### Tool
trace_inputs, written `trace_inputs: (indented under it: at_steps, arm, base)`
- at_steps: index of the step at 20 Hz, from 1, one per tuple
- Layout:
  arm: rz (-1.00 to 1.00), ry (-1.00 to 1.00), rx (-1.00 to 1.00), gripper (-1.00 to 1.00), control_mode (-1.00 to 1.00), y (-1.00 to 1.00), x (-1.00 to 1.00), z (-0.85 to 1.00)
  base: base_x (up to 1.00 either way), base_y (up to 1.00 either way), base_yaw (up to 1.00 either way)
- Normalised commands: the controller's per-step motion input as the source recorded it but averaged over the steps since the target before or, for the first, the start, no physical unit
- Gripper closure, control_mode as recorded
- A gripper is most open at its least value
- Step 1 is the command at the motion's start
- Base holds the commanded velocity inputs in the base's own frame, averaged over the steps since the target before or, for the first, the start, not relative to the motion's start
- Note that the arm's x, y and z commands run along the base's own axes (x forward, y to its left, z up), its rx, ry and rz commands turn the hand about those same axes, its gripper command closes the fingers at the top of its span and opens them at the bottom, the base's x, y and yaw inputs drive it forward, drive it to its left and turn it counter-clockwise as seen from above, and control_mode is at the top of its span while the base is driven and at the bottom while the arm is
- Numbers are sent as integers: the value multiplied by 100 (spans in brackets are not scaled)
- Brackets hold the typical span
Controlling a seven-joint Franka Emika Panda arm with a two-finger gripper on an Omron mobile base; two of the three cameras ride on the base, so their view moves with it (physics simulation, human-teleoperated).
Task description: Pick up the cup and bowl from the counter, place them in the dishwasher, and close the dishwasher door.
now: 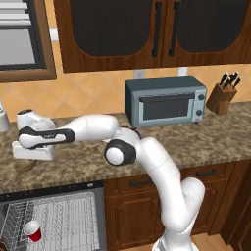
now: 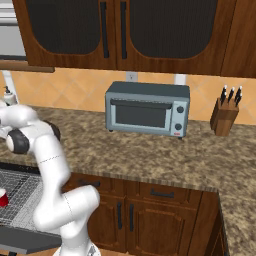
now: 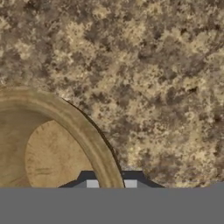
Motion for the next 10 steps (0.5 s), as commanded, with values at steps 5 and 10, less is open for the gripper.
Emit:
trace_inputs:
  at_steps: [5,10]
  arm:
    - [0,-27,8,100,-100,-78,-100,-20]
    - [0,-22,10,100,-100,-80,-100,0]
  base:
    - [0,0,0]
    - [0,0,0]
